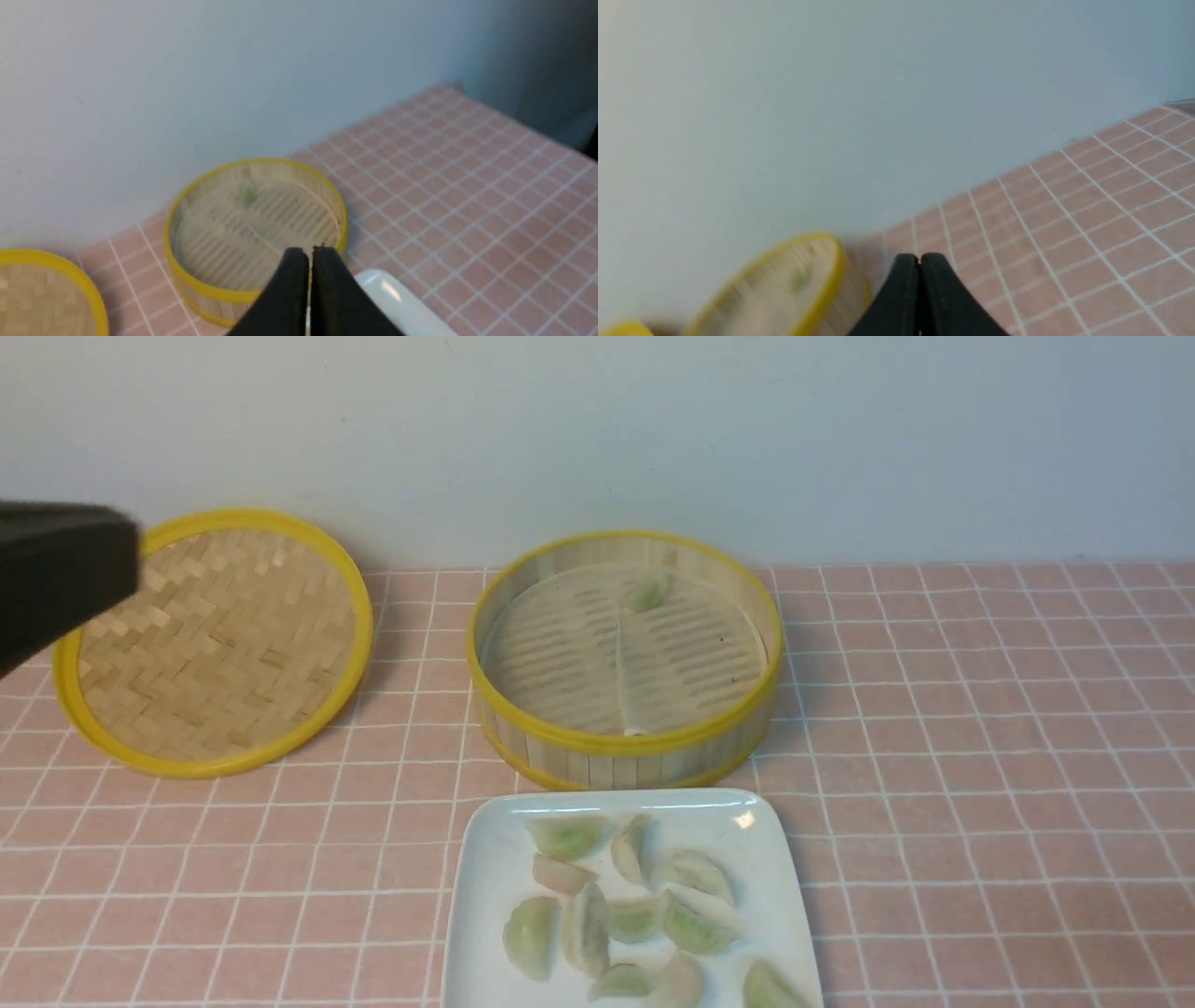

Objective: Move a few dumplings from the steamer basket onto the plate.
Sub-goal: Use the left arm to grab a dumpling from the steamer

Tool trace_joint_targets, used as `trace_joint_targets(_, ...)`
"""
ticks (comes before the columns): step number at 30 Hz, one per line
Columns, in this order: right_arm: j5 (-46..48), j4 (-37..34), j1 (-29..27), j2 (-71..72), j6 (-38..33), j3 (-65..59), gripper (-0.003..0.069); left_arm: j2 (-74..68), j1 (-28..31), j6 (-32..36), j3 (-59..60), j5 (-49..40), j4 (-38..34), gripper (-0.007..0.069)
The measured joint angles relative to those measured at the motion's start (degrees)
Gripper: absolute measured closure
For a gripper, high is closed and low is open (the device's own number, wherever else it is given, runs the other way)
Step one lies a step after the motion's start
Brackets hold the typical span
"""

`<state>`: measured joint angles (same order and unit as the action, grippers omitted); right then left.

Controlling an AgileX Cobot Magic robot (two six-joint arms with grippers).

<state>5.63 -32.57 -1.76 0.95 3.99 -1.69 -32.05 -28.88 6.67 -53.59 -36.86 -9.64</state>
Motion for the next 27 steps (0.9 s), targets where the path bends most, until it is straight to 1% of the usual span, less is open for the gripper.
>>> trace_joint_targets(1,0.00,0.00,0.00,0.00,0.00,0.00,0.0673,0.00,0.00,-0.18,0.00,0.00,0.00,0.0631)
trace_joint_targets(2,-3.41,-7.45,0.00,0.00,1.35,0.00,0.0673,5.47,0.00,-2.22,4.58,2.49,0.00,0.0631)
trace_joint_targets(5,-7.33,-15.93,0.00,0.00,1.53,0.00,0.0673,11.74,0.00,-5.21,10.64,3.74,0.32,0.0631)
trace_joint_targets(9,-11.48,-21.46,0.00,0.00,1.42,0.00,0.0673,15.57,0.00,-6.67,15.87,4.26,1.88,0.0631)
trace_joint_targets(11,-12.99,-22.67,0.00,0.00,1.37,0.00,0.0673,16.34,0.00,-6.67,18.07,4.26,2.55,0.0631)
trace_joint_targets(13,-12.19,-22.51,0.00,0.00,1.05,0.47,0.0673,16.45,0.00,-6.67,19.05,4.26,2.55,0.0631)
trace_joint_targets(14,-10.63,-22.01,0.00,0.00,0.65,1.32,0.0673,16.45,0.00,-6.67,19.52,4.26,2.59,0.0631)
trace_joint_targets(16,-3.69,-18.47,0.00,-0.79,-1.65,6.39,0.0673,16.45,0.00,-6.97,19.96,4.18,2.59,0.0631)
trace_joint_targets(17,-2.97,-18.07,0.00,-1.03,-1.94,7.00,0.0673,16.45,0.00,-6.97,19.96,4.18,2.59,0.0631)
trace_joint_targets(18,4.11,-14.21,0.00,-5.04,-4.39,13.29,0.0673,16.45,0.00,-7.03,19.96,4.18,2.72,0.0631)
trace_joint_targets(20,12.92,-9.89,0.00,-12.69,-6.82,21.27,0.0673,16.18,0.00,-7.09,19.96,4.18,2.71,0.0631)
trace_joint_targets(21,15.75,-8.65,0.00,-15.49,-7.22,22.94,0.0673,15.99,0.00,-7.09,19.96,4.18,2.71,0.0631)
trace_joint_targets(24,32.66,-2.11,0.00,-34.64,-10.73,38.55,0.0672,14.56,0.00,-7.15,19.96,2.35,2.71,0.0631)
trace_joint_targets(25,32.66,-1.83,0.00,-34.64,-11.00,39.43,0.0672,14.44,0.00,-7.15,20.00,1.91,2.71,0.0631)
trace_joint_targets(26,37.82,-0.64,0.00,-40.17,-12.07,43.77,0.0672,14.24,0.00,-7.15,20.00,0.95,2.73,0.0631)
trace_joint_targets(27,40.26,-0.13,0.00,-44.58,-12.96,47.23,0.0672,14.16,0.00,-7.15,20.00,0.11,2.78,0.0631)
